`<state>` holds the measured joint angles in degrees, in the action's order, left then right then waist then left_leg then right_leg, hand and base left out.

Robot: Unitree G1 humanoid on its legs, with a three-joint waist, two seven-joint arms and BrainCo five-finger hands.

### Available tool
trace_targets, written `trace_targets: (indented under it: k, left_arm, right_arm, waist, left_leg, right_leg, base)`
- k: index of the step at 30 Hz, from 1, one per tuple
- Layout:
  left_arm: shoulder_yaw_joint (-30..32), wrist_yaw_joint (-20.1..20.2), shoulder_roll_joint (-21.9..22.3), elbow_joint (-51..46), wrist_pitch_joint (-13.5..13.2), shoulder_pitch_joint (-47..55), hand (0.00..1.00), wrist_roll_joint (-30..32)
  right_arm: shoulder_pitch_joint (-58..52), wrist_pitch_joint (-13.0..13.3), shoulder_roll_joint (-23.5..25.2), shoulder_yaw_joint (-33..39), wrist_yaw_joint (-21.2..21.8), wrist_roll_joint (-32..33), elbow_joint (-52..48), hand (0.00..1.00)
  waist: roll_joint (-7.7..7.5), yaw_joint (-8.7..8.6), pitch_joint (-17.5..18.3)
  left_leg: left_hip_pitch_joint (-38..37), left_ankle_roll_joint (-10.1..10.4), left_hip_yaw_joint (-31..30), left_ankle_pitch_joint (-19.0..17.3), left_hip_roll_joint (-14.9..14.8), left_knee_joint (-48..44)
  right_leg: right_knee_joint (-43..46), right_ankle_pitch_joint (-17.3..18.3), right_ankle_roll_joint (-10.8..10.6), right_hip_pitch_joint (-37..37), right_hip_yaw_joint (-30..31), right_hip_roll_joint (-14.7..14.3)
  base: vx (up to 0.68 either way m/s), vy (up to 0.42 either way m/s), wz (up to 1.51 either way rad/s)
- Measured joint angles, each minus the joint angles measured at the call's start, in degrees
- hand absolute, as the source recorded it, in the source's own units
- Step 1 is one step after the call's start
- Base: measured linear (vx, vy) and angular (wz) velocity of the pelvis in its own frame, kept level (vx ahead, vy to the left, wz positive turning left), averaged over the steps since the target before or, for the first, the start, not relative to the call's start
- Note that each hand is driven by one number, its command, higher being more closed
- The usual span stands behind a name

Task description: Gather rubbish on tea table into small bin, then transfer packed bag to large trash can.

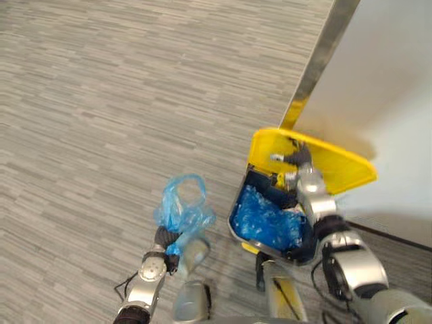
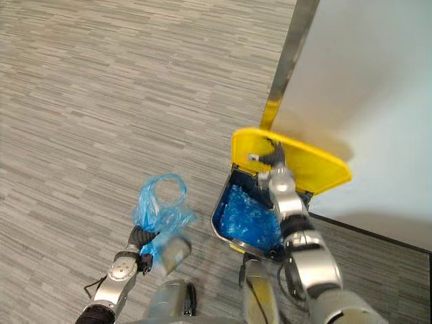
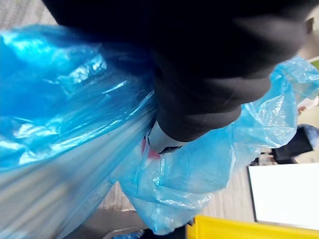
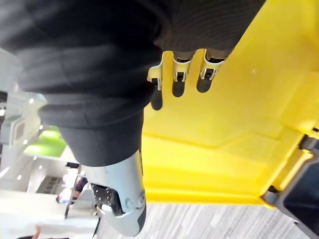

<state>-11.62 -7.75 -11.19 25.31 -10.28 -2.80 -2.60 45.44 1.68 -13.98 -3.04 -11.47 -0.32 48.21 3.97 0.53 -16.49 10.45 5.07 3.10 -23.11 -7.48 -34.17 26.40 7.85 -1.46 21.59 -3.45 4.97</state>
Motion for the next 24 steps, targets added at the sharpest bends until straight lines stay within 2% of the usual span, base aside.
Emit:
trace_targets:
  k: [4, 5, 9, 11, 16, 17, 18, 19, 20, 22, 24]
  left_arm:
    - [-6.48, 0.27, -0.81, -6.62, -2.73, -7.12, 1.0, -4.2]
    - [-8.39, 0.45, -0.88, -7.78, -3.4, -8.72, 1.0, -4.88]
    - [-14.51, 1.58, -0.41, -8.37, -3.96, -14.99, 1.0, -5.84]
    - [-16.69, 1.48, 0.23, -7.78, -3.98, -19.42, 1.0, -5.82]
    - [-17.98, -0.23, 3.69, 5.28, -3.95, -32.72, 1.0, -4.6]
    - [-17.99, -1.11, 4.32, 8.31, -3.79, -34.45, 1.0, -3.36]
    - [-17.6, -1.63, 4.56, 11.57, -3.61, -36.2, 1.0, -2.32]
    - [-17.35, -2.13, 5.19, 13.33, -3.45, -37.07, 1.0, -1.76]
    - [-16.51, -2.88, 5.77, 16.44, -2.62, -38.68, 0.0, -0.67]
    - [-14.52, -4.0, 6.88, 19.07, -1.38, -40.57, 0.0, 1.24]
    - [-12.99, -4.41, 7.59, 19.92, -0.73, -41.95, 0.0, 3.36]
  right_arm:
    - [3.89, -0.19, -0.23, -0.27, -0.02, 0.27, 0.0, 0.0]
    - [4.91, -0.2, -0.23, -0.57, -0.02, 0.28, 0.0, 0.0]
    - [9.25, -0.16, -0.72, -2.53, 0.02, 0.29, -0.08, 0.0]
    - [11.06, 0.11, -0.83, -2.62, 0.06, 0.27, -0.12, 0.0]
    - [13.54, 0.61, -2.25, -6.48, 0.11, -0.46, -2.44, 0.0]
    - [13.79, 0.91, -2.2, -6.77, 0.08, -0.92, -2.88, 0.0]
    - [13.81, 2.34, -2.28, -7.05, 0.04, -1.71, -4.63, 0.0]
    - [13.97, 2.72, -2.21, -7.08, 0.03, -2.11, -5.91, 0.0]
    - [14.45, 3.36, -2.09, -7.8, -0.08, -2.48, -8.25, 0.0]
    - [14.65, 4.71, -1.72, -8.84, -0.5, -2.64, -13.22, 0.0]
    - [14.66, 4.88, -0.87, -8.76, -1.07, -2.66, -17.04, 0.0]
  waist:
    - [0.34, -0.59, -2.78]
    - [0.3, -1.0, -3.22]
    - [0.46, -2.91, -5.72]
    - [0.45, -3.16, -6.33]
    - [0.56, -5.09, -8.07]
    - [0.63, -5.97, -8.48]
    - [0.55, -6.18, -9.58]
    - [0.59, -6.12, -9.96]
    - [0.56, -6.09, -10.24]
    - [0.56, -6.18, -10.77]
    - [0.63, -6.24, -12.09]
  left_leg:
    - [2.71, -0.82, -0.36, 0.47, 0.55, -2.66]
    - [3.53, -1.09, -0.37, 0.63, 0.74, -3.2]
    - [4.85, -1.37, -0.4, 0.79, 1.48, -4.69]
    - [6.26, -1.38, 0.33, 0.81, 1.5, -5.68]
    - [11.1, -1.62, 2.01, 0.63, 1.47, -9.34]
    - [12.92, -1.79, 2.26, 0.51, 1.3, -10.25]
    - [14.08, -2.15, 3.03, 0.21, 0.66, -11.19]
    - [14.81, -2.28, 3.54, -0.07, 0.26, -11.79]
    - [16.94, -2.03, 4.57, -0.86, -0.57, -12.97]
    - [20.4, -2.51, 6.5, -1.72, -2.34, -14.73]
    - [21.89, -2.29, 7.94, -2.2, -4.41, -16.33]
  right_leg:
    - [-1.7, -2.77, -0.01, 0.5, 0.24, 0.35]
    - [-2.08, -3.42, -0.67, 0.87, 0.32, 0.56]
    - [-2.05, -4.46, -2.24, 1.52, 0.8, 1.19]
    - [-1.75, -5.21, -1.92, 3.15, 1.72, 1.03]
    - [0.69, -5.92, -2.92, 8.5, 3.88, 0.89]
    - [0.93, -6.22, -3.08, 10.13, 4.27, 0.67]
    - [1.1, -6.59, -3.18, 11.42, 5.08, -0.01]
    - [1.15, -6.82, -3.49, 12.29, 5.43, -0.32]
    - [1.42, -7.25, -3.52, 14.65, 6.28, -1.09]
    - [1.41, -8.34, -3.65, 18.37, 7.02, -2.29]
    - [1.78, -8.5, -3.67, 19.87, 7.13, -3.29]
  base:
    - [-0.17, 0.036, 0.03]
    - [-0.2, 0.033, 0.04]
    - [-0.15, 0.014, 0.0]
    - [-0.11, 0.004, -0.16]
    - [-0.1, 0.003, -0.17]
    - [-0.08, -0.003, -0.23]
    - [-0.1, -0.003, -0.3]
    - [-0.08, -0.002, -0.46]
    - [-0.07, 0.002, -0.42]
    - [-0.04, -0.014, -0.45]
    - [0.0, -0.034, -0.34]
